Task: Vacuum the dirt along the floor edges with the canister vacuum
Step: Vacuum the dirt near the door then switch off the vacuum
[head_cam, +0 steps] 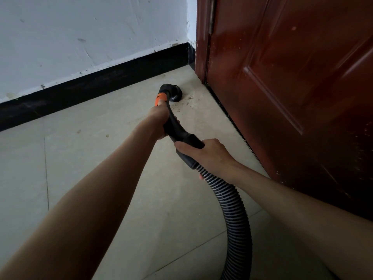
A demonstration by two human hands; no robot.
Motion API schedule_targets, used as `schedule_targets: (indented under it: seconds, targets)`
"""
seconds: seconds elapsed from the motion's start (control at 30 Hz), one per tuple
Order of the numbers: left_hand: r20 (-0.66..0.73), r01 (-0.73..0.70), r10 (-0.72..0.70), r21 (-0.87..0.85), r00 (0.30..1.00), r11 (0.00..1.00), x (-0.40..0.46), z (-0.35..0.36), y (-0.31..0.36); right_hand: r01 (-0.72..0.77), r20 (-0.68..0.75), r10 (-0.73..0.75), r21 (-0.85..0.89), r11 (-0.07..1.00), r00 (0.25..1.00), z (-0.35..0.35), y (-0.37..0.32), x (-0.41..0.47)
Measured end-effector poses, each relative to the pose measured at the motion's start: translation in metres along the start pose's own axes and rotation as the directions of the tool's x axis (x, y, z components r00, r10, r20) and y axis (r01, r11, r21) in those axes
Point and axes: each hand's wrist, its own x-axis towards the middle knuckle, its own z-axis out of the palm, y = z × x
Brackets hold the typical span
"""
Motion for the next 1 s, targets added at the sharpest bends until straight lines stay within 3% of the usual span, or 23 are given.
schedule_targets:
  seconds: [0.63, 1.0]
  targets:
    - [0.086, -0.065, 0.046, 0.224, 0.995, 0.972, -0.004, 0.02, 0.013, -0.044, -0.035, 0.051, 0.182, 0.982, 0.998, 0.004, 0.001, -0.009]
    - [0.112, -0.104, 0.079, 0.243, 0.991, 0.965, -0.004, 0.042, -0.001, -0.012, -0.171, 0.029, 0.101, 0.995, 0.985, 0.001, 0.024, -0.015]
